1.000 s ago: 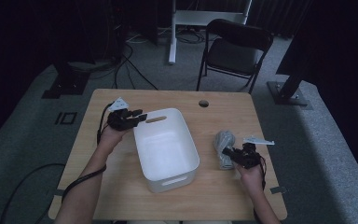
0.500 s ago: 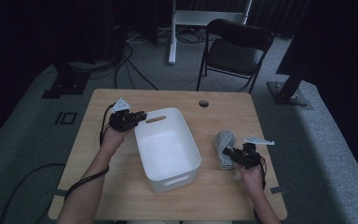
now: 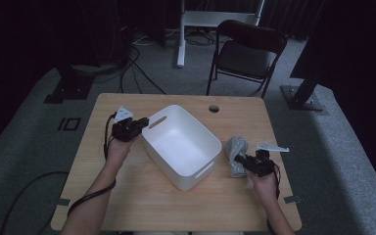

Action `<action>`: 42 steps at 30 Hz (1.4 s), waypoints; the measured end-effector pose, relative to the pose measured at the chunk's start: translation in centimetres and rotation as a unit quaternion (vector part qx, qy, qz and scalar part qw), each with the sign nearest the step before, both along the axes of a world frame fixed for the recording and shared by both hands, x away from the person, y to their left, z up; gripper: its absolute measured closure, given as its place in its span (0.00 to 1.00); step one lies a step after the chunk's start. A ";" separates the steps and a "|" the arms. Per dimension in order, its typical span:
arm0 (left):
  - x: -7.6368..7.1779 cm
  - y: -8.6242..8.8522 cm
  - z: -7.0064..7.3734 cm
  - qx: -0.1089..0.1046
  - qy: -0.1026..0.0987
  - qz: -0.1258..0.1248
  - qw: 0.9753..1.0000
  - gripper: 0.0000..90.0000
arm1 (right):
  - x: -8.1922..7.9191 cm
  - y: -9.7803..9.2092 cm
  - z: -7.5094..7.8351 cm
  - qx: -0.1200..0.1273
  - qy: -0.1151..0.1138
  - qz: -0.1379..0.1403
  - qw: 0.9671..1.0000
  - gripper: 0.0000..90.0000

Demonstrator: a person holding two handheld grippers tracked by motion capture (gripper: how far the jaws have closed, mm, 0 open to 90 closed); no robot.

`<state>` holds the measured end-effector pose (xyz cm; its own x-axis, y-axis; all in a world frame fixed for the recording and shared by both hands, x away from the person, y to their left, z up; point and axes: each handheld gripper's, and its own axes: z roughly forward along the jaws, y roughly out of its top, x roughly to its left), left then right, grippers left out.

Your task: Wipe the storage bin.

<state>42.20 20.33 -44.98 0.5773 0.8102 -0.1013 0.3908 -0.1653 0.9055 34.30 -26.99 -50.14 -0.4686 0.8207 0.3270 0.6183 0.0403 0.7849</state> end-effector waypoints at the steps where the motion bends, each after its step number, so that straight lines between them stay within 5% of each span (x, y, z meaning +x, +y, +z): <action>1: -0.1 0.0 0.0 0.002 -0.004 0.001 1.000 0.89 | 0.0 0.0 0.0 0.000 0.000 -0.001 1.000 0.85; 17: -3.1 0.7 0.2 -0.004 0.021 0.004 1.000 0.85 | 0.0 0.1 0.1 0.000 0.000 0.001 1.000 0.85; 35: -7.5 -0.3 0.3 0.017 0.032 0.015 0.999 0.82 | 0.0 0.2 0.7 -0.001 -0.006 0.003 1.000 0.85; 42: -8.8 -0.2 0.3 0.007 0.036 -0.004 0.999 0.76 | -0.4 -0.1 0.7 -0.005 -0.005 0.004 1.000 0.85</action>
